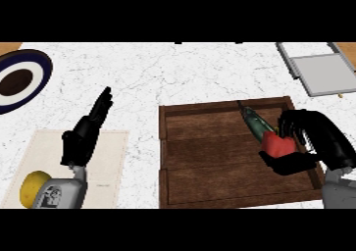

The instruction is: Pick the bell pepper from the tray and place it in the tiered shelf

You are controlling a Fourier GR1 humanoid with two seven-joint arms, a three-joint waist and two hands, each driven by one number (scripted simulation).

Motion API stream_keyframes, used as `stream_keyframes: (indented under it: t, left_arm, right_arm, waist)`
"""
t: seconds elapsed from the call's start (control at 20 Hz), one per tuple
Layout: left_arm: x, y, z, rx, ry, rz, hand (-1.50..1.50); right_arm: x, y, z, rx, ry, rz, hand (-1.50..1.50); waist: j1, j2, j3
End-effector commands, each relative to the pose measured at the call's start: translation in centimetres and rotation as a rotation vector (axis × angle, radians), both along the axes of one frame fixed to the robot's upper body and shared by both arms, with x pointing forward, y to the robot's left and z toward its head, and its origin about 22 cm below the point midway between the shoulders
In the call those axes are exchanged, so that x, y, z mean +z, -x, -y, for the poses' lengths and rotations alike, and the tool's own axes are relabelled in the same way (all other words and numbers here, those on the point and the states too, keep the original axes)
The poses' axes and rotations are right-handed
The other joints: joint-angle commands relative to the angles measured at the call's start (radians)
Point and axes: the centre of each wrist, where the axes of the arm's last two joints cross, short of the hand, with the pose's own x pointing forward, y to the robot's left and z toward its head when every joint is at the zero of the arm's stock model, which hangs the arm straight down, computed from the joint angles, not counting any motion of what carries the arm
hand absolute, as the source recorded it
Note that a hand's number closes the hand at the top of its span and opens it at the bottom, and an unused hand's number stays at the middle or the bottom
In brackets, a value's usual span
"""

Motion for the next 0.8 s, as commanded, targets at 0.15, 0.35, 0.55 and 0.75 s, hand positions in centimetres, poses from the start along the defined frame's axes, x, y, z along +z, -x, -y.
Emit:
stream_keyframes:
  t: [0.15, 0.35, 0.55, 0.75]
  left_arm:
    - [-0.3, 0.6, -1.5, 0.010, -0.007, -0.005, 0.00]
    - [-1.6, 0.4, 0.0, 0.005, -0.009, -0.014, 0.00]
    - [-1.2, 0.8, -0.5, -0.006, -0.006, 0.008, 0.00]
    - [0.0, -0.5, 1.4, -0.002, 0.012, 0.005, 0.00]
  right_arm:
    - [6.0, 2.2, 2.3, -0.069, -0.180, 0.209, 1.50]
    - [10.5, 2.7, 2.8, -0.158, -0.181, 0.246, 1.50]
    - [14.4, 3.5, 3.9, -0.259, -0.085, 0.359, 1.50]
    - [16.7, 3.3, 4.3, -0.324, -0.089, 0.421, 1.50]
  waist:
    - [0.005, -0.001, 0.000]
    - [0.006, 0.002, 0.000]
    - [0.008, 0.001, -0.001]
    - [0.010, 0.003, 0.000]
